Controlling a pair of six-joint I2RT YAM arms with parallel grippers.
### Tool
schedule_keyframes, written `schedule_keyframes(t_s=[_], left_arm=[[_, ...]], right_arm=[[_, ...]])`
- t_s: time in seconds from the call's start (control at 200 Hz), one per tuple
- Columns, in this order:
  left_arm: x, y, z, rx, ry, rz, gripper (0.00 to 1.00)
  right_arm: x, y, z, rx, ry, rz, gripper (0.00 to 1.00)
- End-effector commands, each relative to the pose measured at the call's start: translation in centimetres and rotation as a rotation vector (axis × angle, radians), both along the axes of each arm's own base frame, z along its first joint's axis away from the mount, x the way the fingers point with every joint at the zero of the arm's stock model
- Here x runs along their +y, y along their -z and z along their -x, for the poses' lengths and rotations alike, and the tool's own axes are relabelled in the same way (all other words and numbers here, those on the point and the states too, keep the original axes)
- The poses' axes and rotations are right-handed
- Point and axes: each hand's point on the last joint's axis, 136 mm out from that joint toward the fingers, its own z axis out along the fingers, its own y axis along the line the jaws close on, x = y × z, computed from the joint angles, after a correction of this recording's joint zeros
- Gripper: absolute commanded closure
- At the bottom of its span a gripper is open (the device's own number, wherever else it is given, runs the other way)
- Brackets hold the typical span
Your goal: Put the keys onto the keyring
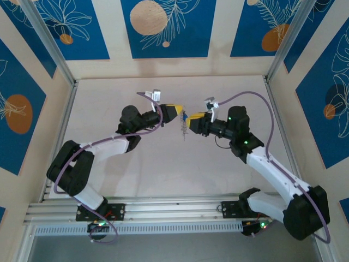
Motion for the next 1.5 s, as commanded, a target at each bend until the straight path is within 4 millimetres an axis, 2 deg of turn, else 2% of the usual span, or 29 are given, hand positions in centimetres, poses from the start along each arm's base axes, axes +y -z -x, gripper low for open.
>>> schedule_keyframes(t_s=[0.0, 0.15, 0.305, 0.57, 1.03, 1.3, 1.495], left_arm=[[-0.1, -1.4, 0.5, -0.042, 0.003, 0.051, 1.0], [-0.3, -1.4, 0.6, -0.042, 0.004, 0.054, 1.0], [-0.5, -1.6, 0.8, -0.045, 0.004, 0.061, 1.0], [-0.8, -1.9, 0.9, -0.047, 0.005, 0.072, 1.0], [-1.3, -2.1, 1.0, -0.055, 0.015, 0.078, 1.0], [-1.3, -2.1, 1.0, -0.057, 0.011, 0.076, 1.0], [-1.3, -2.1, 0.9, -0.057, 0.009, 0.079, 1.0]], right_arm=[[-1.5, -1.4, 0.5, -0.008, 0.025, -0.058, 0.61], [-2.7, -3.8, -0.7, -0.018, 0.08, -0.14, 0.61], [-1.8, -4.7, -1.8, 0.006, 0.043, -0.198, 0.62], [-0.7, -4.2, -3.2, 0.046, 0.005, -0.265, 0.63], [0.6, -3.2, -3.4, 0.082, -0.03, -0.273, 0.66], [0.9, -2.3, -3.1, 0.101, -0.041, -0.271, 0.78], [1.1, -2.2, -3.0, 0.113, -0.06, -0.282, 0.8]])
